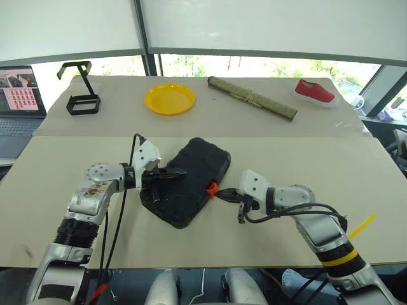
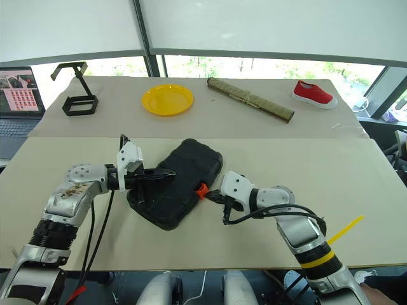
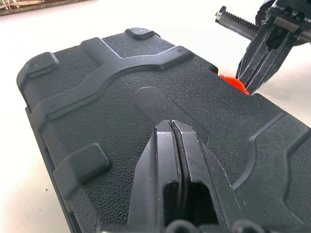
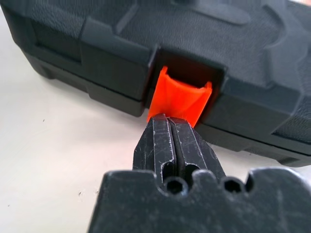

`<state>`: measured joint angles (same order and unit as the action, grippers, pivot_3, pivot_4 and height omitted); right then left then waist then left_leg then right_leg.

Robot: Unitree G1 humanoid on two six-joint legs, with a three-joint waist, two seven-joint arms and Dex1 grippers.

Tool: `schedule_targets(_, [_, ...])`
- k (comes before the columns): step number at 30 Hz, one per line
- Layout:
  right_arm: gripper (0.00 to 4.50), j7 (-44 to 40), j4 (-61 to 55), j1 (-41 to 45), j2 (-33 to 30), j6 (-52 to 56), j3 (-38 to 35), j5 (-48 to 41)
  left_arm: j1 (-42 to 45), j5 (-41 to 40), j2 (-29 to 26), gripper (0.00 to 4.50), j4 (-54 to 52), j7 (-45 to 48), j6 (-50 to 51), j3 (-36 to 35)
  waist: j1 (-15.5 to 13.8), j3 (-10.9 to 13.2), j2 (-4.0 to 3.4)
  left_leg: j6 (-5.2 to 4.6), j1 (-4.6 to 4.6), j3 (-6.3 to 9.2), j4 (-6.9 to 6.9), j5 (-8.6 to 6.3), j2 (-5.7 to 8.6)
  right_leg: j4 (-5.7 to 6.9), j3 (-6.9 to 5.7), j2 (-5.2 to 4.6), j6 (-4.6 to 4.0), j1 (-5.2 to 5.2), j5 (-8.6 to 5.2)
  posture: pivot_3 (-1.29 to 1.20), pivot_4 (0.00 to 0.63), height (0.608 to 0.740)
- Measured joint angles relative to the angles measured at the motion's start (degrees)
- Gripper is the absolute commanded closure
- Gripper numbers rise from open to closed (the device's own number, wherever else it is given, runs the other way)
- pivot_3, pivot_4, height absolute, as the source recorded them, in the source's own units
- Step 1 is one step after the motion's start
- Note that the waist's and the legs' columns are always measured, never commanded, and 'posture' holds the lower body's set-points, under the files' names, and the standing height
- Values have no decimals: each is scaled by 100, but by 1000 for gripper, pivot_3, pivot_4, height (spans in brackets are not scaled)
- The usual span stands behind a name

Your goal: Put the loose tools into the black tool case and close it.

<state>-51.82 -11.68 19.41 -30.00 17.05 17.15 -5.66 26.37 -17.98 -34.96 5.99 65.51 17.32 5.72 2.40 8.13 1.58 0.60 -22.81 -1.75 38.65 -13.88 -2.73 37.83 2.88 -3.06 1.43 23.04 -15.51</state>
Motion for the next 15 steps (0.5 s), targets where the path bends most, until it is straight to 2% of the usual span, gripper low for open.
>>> schedule_targets(7, [4500, 2, -36, 20, 116, 98, 16, 45, -56, 24, -33, 4416, -17, -16, 12, -2, 12, -1, -2, 0, 16, -9, -11, 0, -1, 3, 16, 4, -2, -2, -1, 0, 150, 740])
schedule_targets(15, [4500, 12, 151, 36, 295, 113, 46, 155, -88, 95, -45, 4416, -1, -15, 12, 2, 24, -2, 0, 1, 87, -44, -50, 0, -2, -7, 55, 10, -1, -43, -4, 0, 150, 740])
